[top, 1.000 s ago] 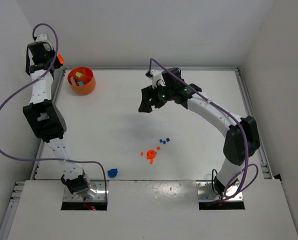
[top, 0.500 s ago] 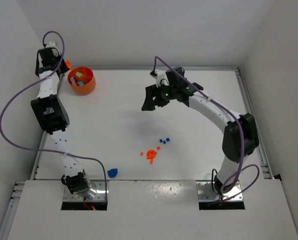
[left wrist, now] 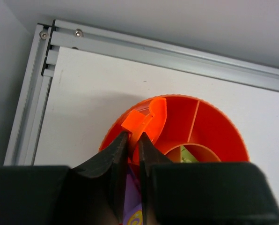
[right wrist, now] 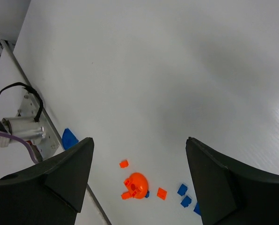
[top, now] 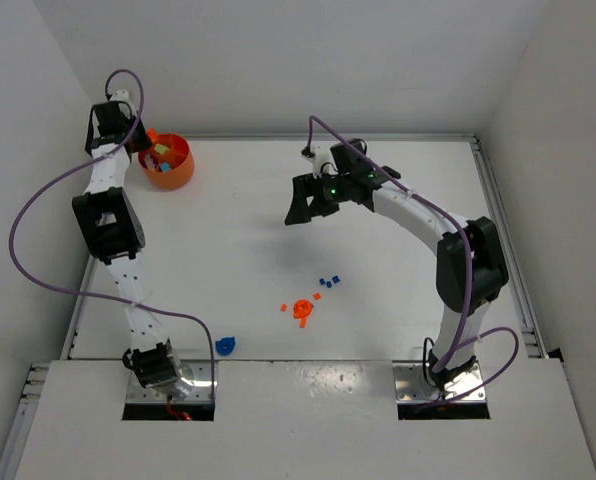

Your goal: Sort the legos into containers by color

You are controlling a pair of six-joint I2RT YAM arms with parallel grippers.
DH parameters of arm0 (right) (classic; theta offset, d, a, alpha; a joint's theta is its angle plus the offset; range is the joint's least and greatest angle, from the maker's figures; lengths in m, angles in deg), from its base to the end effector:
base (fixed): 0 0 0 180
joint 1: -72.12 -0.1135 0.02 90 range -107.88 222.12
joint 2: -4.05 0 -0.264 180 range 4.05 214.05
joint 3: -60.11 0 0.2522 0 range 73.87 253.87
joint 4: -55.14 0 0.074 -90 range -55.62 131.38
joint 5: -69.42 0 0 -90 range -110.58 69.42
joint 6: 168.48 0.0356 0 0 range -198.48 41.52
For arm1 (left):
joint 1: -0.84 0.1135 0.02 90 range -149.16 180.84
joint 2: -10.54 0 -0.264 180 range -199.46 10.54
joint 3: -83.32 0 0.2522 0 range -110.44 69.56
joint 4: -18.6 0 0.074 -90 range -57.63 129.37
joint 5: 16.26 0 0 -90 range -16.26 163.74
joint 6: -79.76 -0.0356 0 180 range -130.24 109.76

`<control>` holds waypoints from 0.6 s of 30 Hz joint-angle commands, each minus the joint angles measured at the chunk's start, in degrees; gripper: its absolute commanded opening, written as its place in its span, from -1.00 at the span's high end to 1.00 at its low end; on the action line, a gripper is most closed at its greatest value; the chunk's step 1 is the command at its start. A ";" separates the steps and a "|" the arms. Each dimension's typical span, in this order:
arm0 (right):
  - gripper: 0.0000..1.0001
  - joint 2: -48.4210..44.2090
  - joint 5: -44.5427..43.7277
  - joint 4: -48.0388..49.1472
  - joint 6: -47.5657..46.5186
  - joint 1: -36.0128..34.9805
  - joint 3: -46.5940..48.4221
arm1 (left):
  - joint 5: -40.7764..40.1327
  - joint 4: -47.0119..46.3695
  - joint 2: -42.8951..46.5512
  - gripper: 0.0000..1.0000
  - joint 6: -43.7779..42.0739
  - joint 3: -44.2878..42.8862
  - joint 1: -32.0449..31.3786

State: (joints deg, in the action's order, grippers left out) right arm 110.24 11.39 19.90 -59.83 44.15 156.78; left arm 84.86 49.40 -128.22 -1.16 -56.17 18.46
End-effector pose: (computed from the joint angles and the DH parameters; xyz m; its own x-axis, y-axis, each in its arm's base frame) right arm 0.3589 0.2119 0.2519 -0.8227 -0.1297 -0.5536 -0.4927 0.6484 0.5803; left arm 0.5405 0.1645 0.2362 -0.4498 -0.3053 -0.8393 -0.2116 0.9494 -0.2320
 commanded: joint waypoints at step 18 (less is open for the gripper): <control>-0.43 -5.80 1.43 2.49 -5.72 0.72 -4.95 | -3.12 -4.99 13.32 -0.01 -0.56 -0.22 -0.23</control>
State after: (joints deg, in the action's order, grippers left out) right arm 109.76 12.50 21.15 -61.23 44.61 153.48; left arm 82.67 49.12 -125.71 -1.81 -56.06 18.05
